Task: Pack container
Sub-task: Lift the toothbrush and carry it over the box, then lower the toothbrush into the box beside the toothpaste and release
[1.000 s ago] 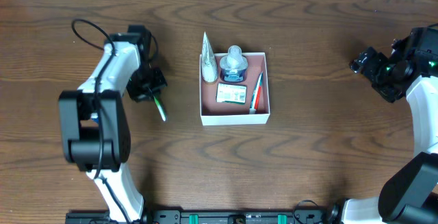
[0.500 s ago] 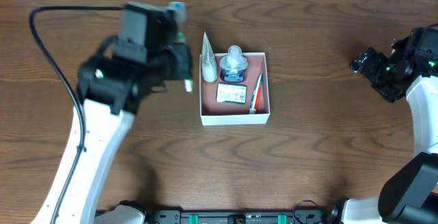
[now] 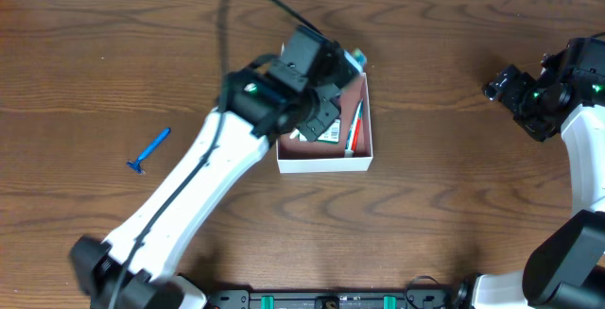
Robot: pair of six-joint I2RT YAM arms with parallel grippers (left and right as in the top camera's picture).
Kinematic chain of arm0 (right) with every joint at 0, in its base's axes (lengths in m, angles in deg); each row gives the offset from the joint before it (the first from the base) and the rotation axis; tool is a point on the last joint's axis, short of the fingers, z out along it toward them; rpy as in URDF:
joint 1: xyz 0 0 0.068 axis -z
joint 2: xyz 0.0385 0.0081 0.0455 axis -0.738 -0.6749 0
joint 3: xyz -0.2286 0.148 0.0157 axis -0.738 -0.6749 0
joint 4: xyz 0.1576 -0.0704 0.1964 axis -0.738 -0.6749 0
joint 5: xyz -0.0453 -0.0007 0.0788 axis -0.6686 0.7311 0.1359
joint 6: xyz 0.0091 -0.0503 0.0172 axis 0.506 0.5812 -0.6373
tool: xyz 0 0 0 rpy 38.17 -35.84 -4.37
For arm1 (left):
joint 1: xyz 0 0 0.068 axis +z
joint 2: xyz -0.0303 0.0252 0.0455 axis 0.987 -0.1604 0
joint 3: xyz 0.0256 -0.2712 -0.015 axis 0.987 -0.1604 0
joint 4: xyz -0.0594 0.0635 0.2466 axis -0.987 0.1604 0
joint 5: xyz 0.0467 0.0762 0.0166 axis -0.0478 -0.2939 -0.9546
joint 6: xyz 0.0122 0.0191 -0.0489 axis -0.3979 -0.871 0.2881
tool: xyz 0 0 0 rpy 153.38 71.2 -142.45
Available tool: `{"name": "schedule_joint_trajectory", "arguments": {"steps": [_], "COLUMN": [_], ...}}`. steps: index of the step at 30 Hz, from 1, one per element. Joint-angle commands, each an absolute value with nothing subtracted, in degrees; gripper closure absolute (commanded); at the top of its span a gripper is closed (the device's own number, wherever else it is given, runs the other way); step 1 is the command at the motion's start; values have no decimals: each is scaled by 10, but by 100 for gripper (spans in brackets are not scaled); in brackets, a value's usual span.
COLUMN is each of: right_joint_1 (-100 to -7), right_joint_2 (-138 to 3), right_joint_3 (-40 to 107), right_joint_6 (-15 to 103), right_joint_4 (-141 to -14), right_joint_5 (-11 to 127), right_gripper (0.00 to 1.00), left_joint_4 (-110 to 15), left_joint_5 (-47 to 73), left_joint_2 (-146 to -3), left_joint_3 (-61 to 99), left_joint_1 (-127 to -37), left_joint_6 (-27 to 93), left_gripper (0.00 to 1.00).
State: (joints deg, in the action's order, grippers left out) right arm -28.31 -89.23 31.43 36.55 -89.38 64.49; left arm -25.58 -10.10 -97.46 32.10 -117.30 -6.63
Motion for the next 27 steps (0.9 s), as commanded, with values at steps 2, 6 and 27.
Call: {"name": "schedule_joint_trajectory", "arguments": {"steps": [2,6,27], "right_joint_1": [-280,-280,-280], "right_joint_2": [-894,-894,-894], "right_joint_3": [314,314,314], "right_joint_6": [361,361,361], "right_joint_4": [-894,-894,-894], "right_joint_5": [643,643,643], "right_gripper": [1,1,1], "left_joint_4": [-244,-244,-247], "left_joint_5": [-115,-115,-188], "left_joint_2": [-1023,-1060,-1109], "left_joint_3": [320,319,312], "left_joint_1": [-1184,-1185,-1186], "left_joint_6": [-262,-339,-440], "left_gripper": [94,94,58]}}
